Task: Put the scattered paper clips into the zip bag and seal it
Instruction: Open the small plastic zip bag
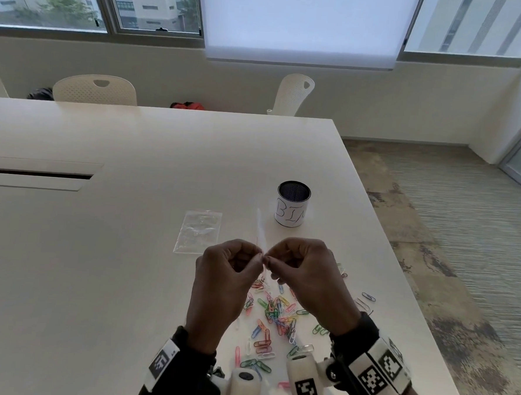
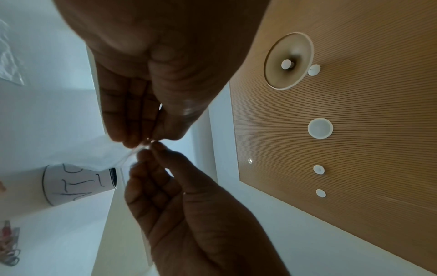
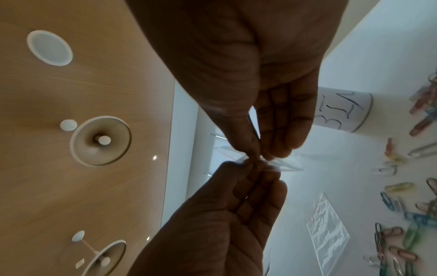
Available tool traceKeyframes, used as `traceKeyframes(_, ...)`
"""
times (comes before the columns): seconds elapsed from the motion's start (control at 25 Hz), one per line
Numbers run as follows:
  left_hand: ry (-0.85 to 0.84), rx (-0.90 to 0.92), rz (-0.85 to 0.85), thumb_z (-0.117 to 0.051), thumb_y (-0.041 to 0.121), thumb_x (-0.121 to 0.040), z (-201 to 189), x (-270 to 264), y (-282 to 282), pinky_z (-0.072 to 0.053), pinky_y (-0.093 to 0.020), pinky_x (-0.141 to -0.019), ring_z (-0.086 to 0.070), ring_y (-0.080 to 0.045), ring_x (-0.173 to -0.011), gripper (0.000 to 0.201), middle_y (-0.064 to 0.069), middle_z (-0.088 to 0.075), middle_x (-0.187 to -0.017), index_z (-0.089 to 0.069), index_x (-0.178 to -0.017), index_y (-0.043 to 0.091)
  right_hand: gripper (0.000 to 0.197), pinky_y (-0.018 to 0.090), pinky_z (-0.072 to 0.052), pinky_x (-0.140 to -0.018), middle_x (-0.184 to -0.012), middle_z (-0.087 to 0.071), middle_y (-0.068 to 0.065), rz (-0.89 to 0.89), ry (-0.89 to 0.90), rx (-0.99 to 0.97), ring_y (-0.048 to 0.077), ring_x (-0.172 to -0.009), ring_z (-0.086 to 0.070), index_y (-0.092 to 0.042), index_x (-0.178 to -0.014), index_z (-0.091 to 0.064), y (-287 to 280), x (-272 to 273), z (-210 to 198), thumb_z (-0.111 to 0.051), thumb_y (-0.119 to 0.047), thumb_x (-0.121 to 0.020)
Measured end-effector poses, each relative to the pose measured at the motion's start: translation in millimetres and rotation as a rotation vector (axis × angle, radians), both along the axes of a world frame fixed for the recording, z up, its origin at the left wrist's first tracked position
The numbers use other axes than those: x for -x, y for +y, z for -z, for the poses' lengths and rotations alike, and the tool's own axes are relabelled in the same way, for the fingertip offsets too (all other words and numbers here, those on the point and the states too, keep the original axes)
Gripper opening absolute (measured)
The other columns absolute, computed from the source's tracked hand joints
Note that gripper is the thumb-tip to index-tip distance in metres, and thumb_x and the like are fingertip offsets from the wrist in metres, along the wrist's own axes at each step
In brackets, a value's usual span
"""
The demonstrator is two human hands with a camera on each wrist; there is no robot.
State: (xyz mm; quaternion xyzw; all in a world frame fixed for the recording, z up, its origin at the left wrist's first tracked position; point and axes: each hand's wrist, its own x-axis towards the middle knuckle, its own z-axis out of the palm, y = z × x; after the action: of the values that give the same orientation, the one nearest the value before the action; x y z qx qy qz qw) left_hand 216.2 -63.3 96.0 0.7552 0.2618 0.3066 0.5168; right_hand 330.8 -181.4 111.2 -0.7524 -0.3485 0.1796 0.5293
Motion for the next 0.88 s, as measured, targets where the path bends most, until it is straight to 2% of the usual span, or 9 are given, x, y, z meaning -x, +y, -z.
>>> traceKeyframes(0.08,-0.027,0.023,-0.018,-0.077,0.016,-0.094,0.8,-3.0,-1.1,-0.067,-0.040,-0.077,-0.079,-0.009,-0.076,0.006,0.007,-0.082,-0.080,-0.081,-0.094,0.020,0.007,0.030,-0.066,-0.067,-0.071,-0.078,0.002,0.006,-0.038,-0.014,0.014,-0.066,-0.076,-0.015,-0.085,-0.079,1.8,-1.2,-0.7,-0.081,-0.020,-0.089)
traceKeyframes(0.24,-0.081,0.088,-0.051,-0.078,0.014,-0.093,2.6,-8.4,-0.6,-0.067,-0.038,-0.077,-0.081,-0.012,-0.076,0.008,0.004,-0.082,-0.079,-0.082,-0.092,0.020,0.010,0.034,-0.066,-0.069,-0.075,-0.079,0.005,-0.001,0.056,-0.058,0.019,-0.070,-0.078,-0.012,-0.088,-0.079,5.7,-6.3,1.1,-0.081,-0.021,-0.088)
traceKeyframes(0.4,-0.065,-0.016,-0.057,-0.080,0.011,-0.090,2.3,-10.9,-1.1,-0.067,-0.027,-0.069,-0.079,-0.003,-0.070,0.011,0.009,-0.081,-0.076,-0.082,-0.091,0.022,0.011,0.034,-0.065,-0.069,-0.077,-0.079,0.012,0.023,0.234,-0.108,0.027,-0.073,-0.078,-0.005,-0.088,-0.077,8.8,-9.9,7.3,-0.080,-0.015,-0.088)
traceKeyframes(0.52,-0.046,-0.031,-0.055,-0.081,0.011,-0.090,3.0,-14.5,0.4,-0.067,-0.029,-0.068,-0.079,-0.004,-0.068,0.007,0.008,-0.081,-0.075,-0.083,-0.089,0.017,0.010,0.034,-0.063,-0.068,-0.075,-0.078,0.014,0.059,0.289,-0.151,0.026,-0.070,-0.076,-0.002,-0.084,-0.075,11.6,-7.1,12.1,-0.079,-0.011,-0.089)
traceKeyframes(0.64,-0.032,-0.024,-0.063,-0.080,0.011,-0.091,3.0,-15.5,4.8,-0.068,-0.034,-0.069,-0.079,-0.006,-0.065,0.005,0.005,-0.080,-0.072,-0.082,-0.087,0.013,0.008,0.048,-0.066,-0.074,-0.074,-0.076,0.020,0.143,0.369,-0.211,0.039,-0.072,-0.075,0.003,-0.084,-0.071,13.3,-7.4,18.4,-0.075,-0.001,-0.090)
traceKeyframes(0.72,-0.010,-0.062,-0.055,-0.080,0.012,-0.091,1.3,-15.0,6.1,-0.066,-0.028,-0.068,-0.077,-0.004,-0.063,0.007,0.007,-0.079,-0.069,-0.081,-0.085,0.015,0.006,0.052,-0.065,-0.077,-0.078,-0.075,0.019,0.139,0.328,-0.174,0.040,-0.076,-0.074,-0.002,-0.087,-0.070,13.3,-7.4,18.5,-0.074,-0.004,-0.091)
traceKeyframes(0.76,0.004,-0.100,-0.052,-0.080,0.012,-0.091,0.8,-14.5,6.0,-0.064,-0.022,-0.067,-0.076,-0.001,-0.062,0.007,0.008,-0.078,-0.067,-0.080,-0.086,0.017,0.005,0.048,-0.066,-0.077,-0.081,-0.075,0.014,0.122,0.256,-0.122,0.033,-0.077,-0.074,-0.008,-0.090,-0.070,12.9,-6.7,17.2,-0.074,-0.009,-0.092)
traceKeyframes(0.84,0.041,-0.189,-0.057,-0.081,0.013,-0.090,-0.5,-13.6,4.3,-0.056,-0.008,-0.064,-0.073,0.004,-0.065,0.012,0.012,-0.074,-0.065,-0.079,-0.098,0.022,0.012,0.031,-0.065,-0.076,-0.088,-0.073,-0.001,0.105,0.069,-0.023,0.014,-0.081,-0.072,-0.021,-0.100,-0.067,13.4,-4.4,12.5,-0.075,-0.019,-0.091)
traceKeyframes(0.88,0.055,-0.229,-0.057,-0.081,0.013,-0.090,-0.1,-12.8,3.1,-0.053,-0.005,-0.064,-0.072,0.007,-0.069,0.016,0.015,-0.072,-0.066,-0.078,-0.103,0.024,0.015,0.025,-0.063,-0.076,-0.091,-0.072,-0.006,0.110,-0.009,-0.012,0.009,-0.083,-0.071,-0.025,-0.103,-0.067,14.0,-3.5,9.9,-0.075,-0.021,-0.091)
